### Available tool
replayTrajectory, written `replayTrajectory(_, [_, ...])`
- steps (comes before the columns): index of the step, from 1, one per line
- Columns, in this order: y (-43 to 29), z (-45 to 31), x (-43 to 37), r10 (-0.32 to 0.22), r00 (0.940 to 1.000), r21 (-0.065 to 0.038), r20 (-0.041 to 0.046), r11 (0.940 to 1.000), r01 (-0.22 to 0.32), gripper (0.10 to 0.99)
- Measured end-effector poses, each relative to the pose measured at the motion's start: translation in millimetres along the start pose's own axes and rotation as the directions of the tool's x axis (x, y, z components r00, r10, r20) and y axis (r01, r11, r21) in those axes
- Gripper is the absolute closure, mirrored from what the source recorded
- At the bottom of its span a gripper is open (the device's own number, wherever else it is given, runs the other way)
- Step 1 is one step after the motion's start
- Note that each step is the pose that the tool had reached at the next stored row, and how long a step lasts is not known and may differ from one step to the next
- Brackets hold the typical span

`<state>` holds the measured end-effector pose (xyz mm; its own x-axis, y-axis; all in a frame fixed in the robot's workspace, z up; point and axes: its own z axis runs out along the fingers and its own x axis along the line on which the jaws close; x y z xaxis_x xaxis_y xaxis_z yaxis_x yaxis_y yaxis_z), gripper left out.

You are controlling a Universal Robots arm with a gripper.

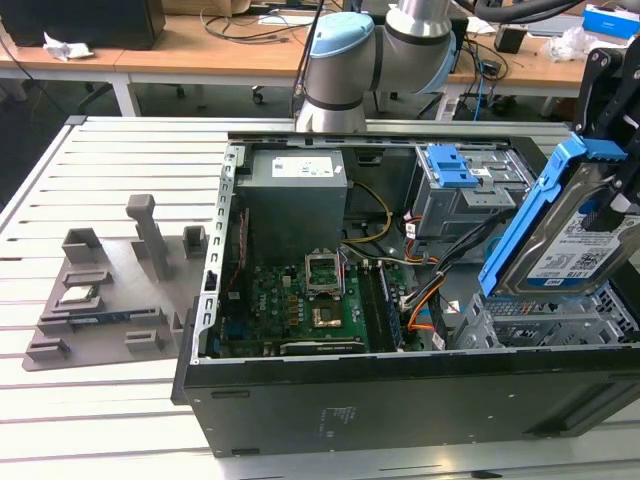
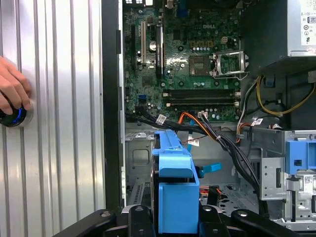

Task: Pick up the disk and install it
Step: 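Pick up the disk, then insert the disk into the insertion slot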

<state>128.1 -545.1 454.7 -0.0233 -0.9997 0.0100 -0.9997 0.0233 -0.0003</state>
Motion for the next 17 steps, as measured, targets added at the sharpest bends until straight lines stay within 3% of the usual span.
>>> replayTrajectory(8, [-0.6,-0.1,0.0,0.0,1.0,0.0,0.0001,1.0,0.0,0.725])
replayTrajectory(12, [-14.5,0.7,-0.5,0.0,1.0,0.0,0.0003,1.0,0.0,0.725])
replayTrajectory(15, [-24.9,6.4,-1.1,-0.002,1.0,-0.001,-0.001,1.0,0.002,0.725])
replayTrajectory(17, [-25.3,9.8,-1.2,-0.002,1.0,-0.001,-0.0012,1.0,0.002,0.725])
